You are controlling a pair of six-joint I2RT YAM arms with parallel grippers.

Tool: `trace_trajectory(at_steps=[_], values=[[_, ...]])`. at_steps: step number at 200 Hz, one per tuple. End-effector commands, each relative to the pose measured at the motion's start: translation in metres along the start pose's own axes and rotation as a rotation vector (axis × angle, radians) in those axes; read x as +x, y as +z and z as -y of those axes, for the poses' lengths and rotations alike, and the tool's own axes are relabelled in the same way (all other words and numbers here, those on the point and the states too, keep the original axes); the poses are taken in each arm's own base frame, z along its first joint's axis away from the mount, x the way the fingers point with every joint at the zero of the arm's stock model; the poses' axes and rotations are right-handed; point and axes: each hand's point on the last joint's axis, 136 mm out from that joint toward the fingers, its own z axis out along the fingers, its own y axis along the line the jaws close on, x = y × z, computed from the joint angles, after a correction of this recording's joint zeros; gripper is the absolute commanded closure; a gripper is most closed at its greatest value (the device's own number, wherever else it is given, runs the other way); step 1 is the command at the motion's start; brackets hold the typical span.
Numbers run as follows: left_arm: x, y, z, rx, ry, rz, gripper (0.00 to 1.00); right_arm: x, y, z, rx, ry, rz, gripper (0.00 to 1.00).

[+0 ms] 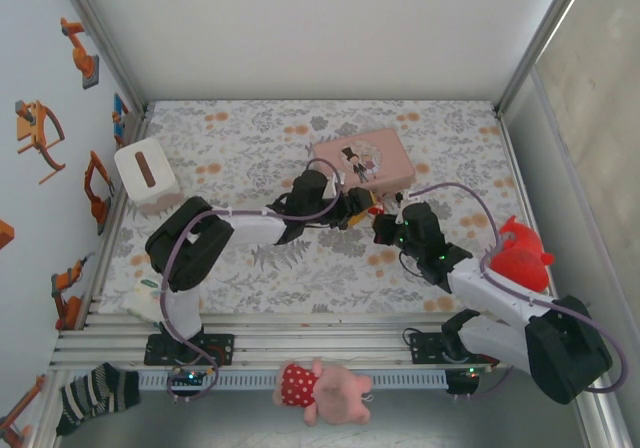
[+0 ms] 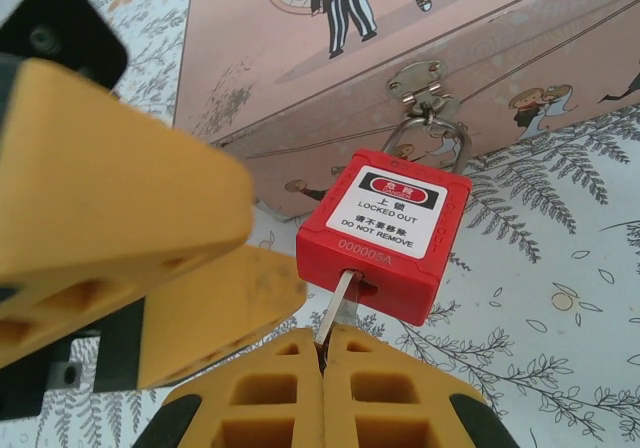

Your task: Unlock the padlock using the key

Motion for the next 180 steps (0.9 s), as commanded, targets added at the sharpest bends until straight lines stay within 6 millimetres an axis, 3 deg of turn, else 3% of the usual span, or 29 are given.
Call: trace_trajectory(at_steps=[1,41,130,180], values=[[-0.006,0.009,0.008,0.037,-0.004,-0.004,0.39,0.000,-0.003,-0.006,-0.045,-0.036,0.007,1.00],[-0.013,0.018,0.002,0.015,-0.019,0.002,0.48,0.003,-0.005,-0.002,-0.033,-0.047,0.007,1.00],[-0.008,0.037,-0.007,0.015,-0.034,-0.018,0.63,0.004,-0.005,-0.002,-0.048,-0.055,0.024,1.00],[-0.005,0.039,-0.008,0.018,-0.040,-0.026,0.87,-0.001,-0.008,-0.004,-0.043,-0.099,0.033,1.00]])
